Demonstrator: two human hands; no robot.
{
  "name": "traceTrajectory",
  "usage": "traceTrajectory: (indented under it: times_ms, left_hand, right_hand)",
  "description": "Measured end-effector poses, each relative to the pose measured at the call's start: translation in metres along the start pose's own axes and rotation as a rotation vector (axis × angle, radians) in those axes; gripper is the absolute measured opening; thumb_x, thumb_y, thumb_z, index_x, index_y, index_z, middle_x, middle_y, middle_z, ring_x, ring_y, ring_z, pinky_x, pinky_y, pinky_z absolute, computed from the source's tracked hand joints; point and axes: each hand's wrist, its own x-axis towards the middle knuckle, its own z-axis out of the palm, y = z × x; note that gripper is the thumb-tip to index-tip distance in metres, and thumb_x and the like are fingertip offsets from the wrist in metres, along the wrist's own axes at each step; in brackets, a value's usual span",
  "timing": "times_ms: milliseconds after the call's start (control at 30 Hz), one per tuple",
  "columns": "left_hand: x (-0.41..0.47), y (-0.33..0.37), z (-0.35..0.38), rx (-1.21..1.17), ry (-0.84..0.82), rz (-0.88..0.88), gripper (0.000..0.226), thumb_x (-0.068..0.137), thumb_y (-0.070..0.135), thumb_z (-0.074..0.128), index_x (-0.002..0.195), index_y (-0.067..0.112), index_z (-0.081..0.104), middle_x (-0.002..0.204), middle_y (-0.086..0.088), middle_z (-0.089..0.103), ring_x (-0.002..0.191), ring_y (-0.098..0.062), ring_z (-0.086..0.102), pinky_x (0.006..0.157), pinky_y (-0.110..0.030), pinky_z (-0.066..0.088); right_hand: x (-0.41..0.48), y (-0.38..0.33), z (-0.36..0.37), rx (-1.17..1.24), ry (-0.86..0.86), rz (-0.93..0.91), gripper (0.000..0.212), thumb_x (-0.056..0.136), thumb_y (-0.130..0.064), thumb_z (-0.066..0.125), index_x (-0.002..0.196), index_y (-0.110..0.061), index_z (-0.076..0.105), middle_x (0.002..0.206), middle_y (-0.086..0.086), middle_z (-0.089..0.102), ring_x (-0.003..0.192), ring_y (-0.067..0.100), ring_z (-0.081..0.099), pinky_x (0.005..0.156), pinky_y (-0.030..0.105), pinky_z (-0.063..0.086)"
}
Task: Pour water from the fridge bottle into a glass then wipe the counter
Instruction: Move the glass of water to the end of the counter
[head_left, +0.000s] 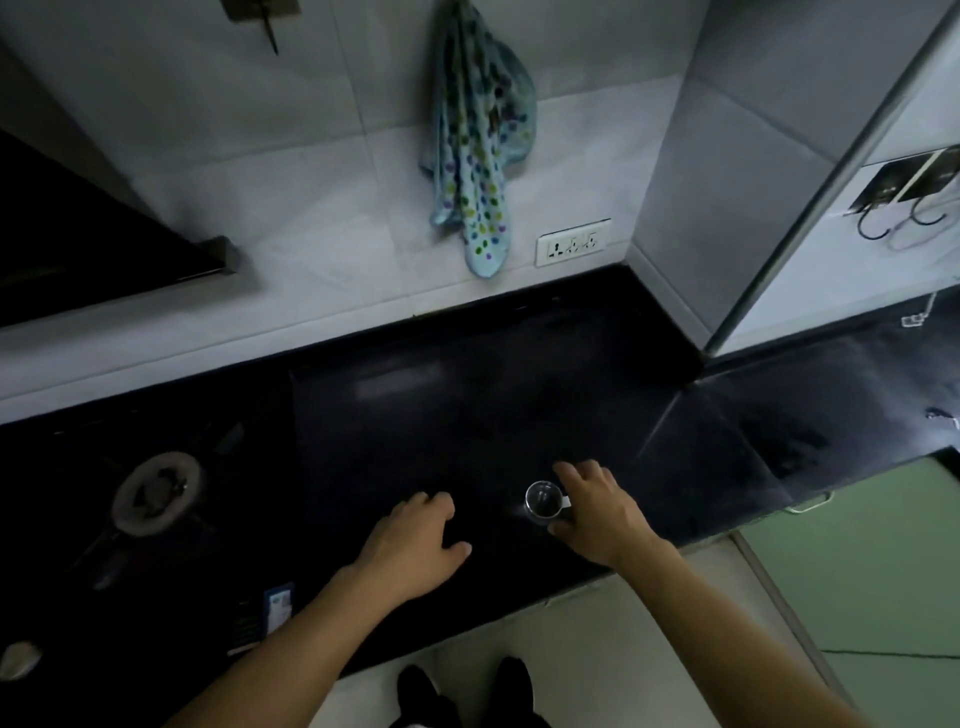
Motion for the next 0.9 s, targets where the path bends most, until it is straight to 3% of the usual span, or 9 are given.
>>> traceTrajectory:
  times_ms: [167, 300, 400, 533, 733, 900]
  left_hand:
    - [0.02, 0.004, 0.023, -0.146, -0.086, -0.026, 0.043, 0.091, 0.047, 0.066, 0.128, 0.031, 0.052, 0.118, 0.012, 0.049, 0.104, -0.007, 0.056, 0.084, -0.025, 0.051]
    - [0.034, 0.008, 0.04, -0.247, -0.129, -0.052, 0.043, 0.088, 0.046, 0.068, 0.126, 0.032, 0.053, 0.122, 0.012, 0.052, 0.099, -0.002, 0.056, 0.075, -0.019, 0.046]
    - [0.043, 0.011, 0.049, -0.332, -0.16, -0.097, 0.045, 0.087, 0.046, 0.07, 0.127, 0.034, 0.052, 0.122, 0.013, 0.053, 0.099, -0.001, 0.056, 0.069, -0.015, 0.043]
    - [0.055, 0.015, 0.055, -0.491, -0.186, -0.181, 0.044, 0.087, 0.036, 0.071, 0.127, 0.033, 0.053, 0.119, 0.012, 0.058, 0.096, 0.0, 0.06, 0.071, -0.018, 0.048]
    - [0.063, 0.021, 0.059, -0.873, -0.177, -0.364, 0.041, 0.088, 0.011, 0.066, 0.125, 0.025, 0.056, 0.117, 0.001, 0.066, 0.101, -0.013, 0.067, 0.076, -0.027, 0.058]
    - [0.061, 0.026, 0.056, -1.262, -0.193, -0.478, 0.035, 0.096, 0.001, 0.058, 0.126, 0.018, 0.056, 0.118, -0.005, 0.066, 0.107, -0.019, 0.067, 0.079, -0.032, 0.056]
  right_hand:
    - [0.018, 0.005, 0.018, 0.019, -0.058, 0.011, 0.075, 0.082, -0.042, 0.073, 0.143, -0.024, 0.034, 0.133, 0.006, 0.045, 0.12, 0.027, 0.047, 0.093, 0.039, 0.051]
    - [0.027, 0.006, 0.026, 0.02, -0.075, -0.007, 0.063, 0.083, -0.039, 0.073, 0.135, -0.024, 0.041, 0.126, 0.003, 0.052, 0.117, 0.026, 0.051, 0.091, 0.039, 0.051]
    - [0.032, 0.004, 0.03, 0.013, -0.078, -0.01, 0.066, 0.082, -0.038, 0.074, 0.137, -0.023, 0.041, 0.126, 0.003, 0.053, 0.118, 0.025, 0.05, 0.092, 0.04, 0.051]
    - [0.038, 0.002, 0.031, 0.019, -0.086, -0.003, 0.067, 0.082, -0.04, 0.073, 0.138, -0.024, 0.04, 0.125, 0.004, 0.051, 0.117, 0.026, 0.05, 0.092, 0.039, 0.051]
    - [0.035, -0.004, 0.027, 0.06, -0.04, -0.022, 0.055, 0.079, -0.044, 0.072, 0.124, -0.026, 0.046, 0.112, 0.001, 0.052, 0.105, 0.024, 0.055, 0.083, 0.036, 0.051]
    - [0.023, -0.018, 0.015, 0.104, 0.038, -0.084, 0.058, 0.078, -0.043, 0.072, 0.128, -0.025, 0.048, 0.111, 0.0, 0.053, 0.103, 0.022, 0.055, 0.081, 0.033, 0.049]
